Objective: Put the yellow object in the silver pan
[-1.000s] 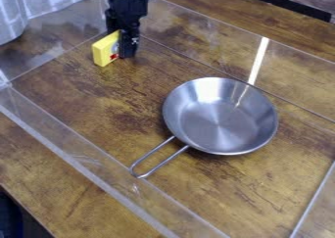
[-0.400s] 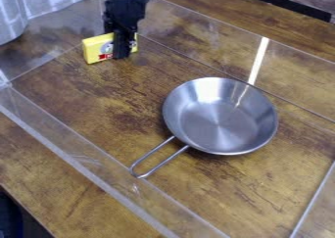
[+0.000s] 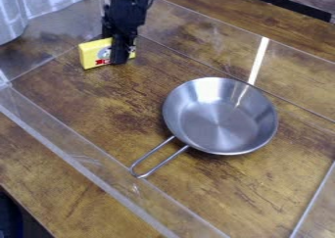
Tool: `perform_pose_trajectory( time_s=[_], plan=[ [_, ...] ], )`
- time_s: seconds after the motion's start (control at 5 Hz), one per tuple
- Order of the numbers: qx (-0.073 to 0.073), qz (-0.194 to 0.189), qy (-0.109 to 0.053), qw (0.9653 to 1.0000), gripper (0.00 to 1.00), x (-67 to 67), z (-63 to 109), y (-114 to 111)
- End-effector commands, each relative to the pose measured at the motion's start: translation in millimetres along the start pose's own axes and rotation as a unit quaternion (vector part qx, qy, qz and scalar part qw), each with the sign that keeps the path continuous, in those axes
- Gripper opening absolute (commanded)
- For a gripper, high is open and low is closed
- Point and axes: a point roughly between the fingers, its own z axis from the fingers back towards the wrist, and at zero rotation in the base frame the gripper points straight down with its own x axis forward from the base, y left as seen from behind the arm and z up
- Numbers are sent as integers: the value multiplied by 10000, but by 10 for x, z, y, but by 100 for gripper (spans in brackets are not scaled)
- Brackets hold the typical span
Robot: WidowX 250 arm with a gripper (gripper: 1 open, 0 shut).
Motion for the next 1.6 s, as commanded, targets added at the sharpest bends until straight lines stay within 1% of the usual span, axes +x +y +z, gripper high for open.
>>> perform_pose_trajectory(
  time_s=[0.0, 0.2, 0.8, 1.4],
  plan=[
    [99, -126, -20, 9999, 0, 30, 198, -95],
    [133, -143, 27, 9998, 0, 13, 278, -109],
    [197, -196, 91, 9996, 0, -6, 415, -104],
    [221, -234, 122, 9994, 0, -2, 464, -74]
  ],
)
